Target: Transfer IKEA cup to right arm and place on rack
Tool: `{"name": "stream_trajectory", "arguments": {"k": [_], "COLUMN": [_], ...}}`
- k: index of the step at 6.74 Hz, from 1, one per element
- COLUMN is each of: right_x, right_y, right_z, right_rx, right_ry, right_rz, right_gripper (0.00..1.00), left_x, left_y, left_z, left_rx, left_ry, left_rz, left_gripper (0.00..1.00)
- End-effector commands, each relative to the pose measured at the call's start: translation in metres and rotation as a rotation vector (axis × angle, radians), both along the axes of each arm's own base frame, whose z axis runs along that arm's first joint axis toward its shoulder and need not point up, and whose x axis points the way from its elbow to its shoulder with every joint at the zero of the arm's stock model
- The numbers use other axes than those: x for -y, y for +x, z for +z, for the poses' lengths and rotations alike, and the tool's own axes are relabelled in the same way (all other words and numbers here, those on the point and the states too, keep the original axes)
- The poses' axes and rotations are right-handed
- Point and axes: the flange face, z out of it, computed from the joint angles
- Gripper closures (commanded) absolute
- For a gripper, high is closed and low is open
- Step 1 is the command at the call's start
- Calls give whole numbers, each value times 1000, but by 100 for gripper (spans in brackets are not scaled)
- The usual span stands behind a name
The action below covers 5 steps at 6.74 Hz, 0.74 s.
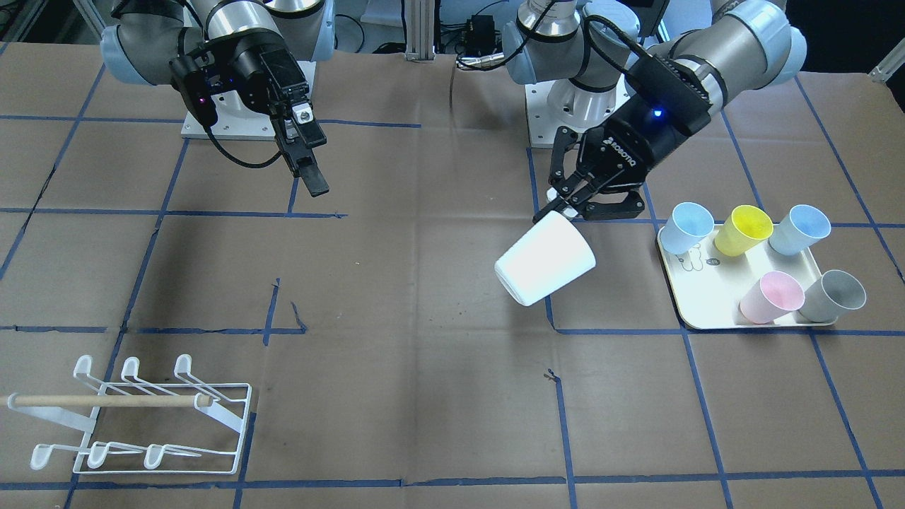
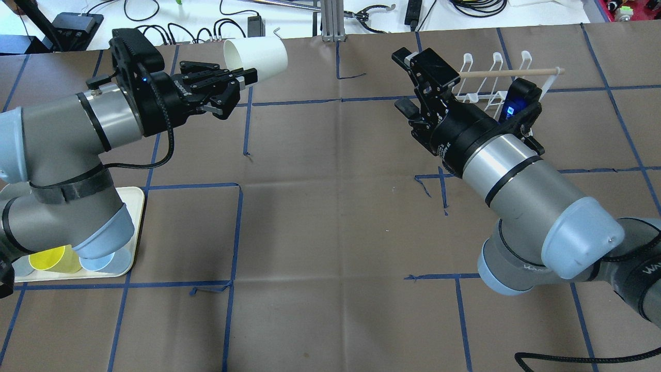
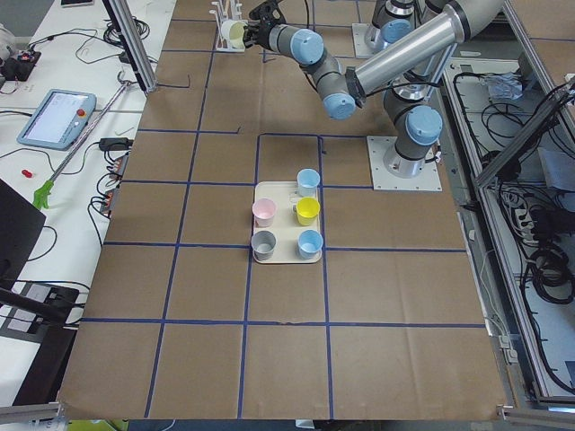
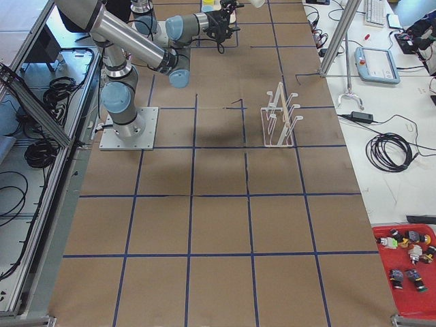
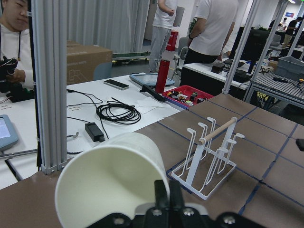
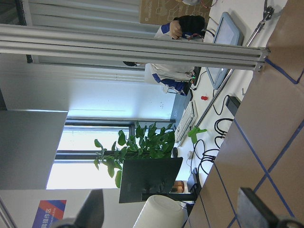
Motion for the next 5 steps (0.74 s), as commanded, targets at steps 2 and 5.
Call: {"name": "stream_trajectory", "arguments": {"k": [2,5], "right_x": [8,15], "right_y": [0,2], "right_z": [-12,-24], "right_rx": [11,193], "right_ry": [91,324], "right_rz": [-6,-56], "right_gripper": [0,0], "left_x": [-4,-15], "left_y": [-47,-93], "left_z": [-36,-55], "left_rx": [-11,-12], "left_ry": [-78,-81], "left_rz": [-78,4], "left_gripper": [100,100]}}
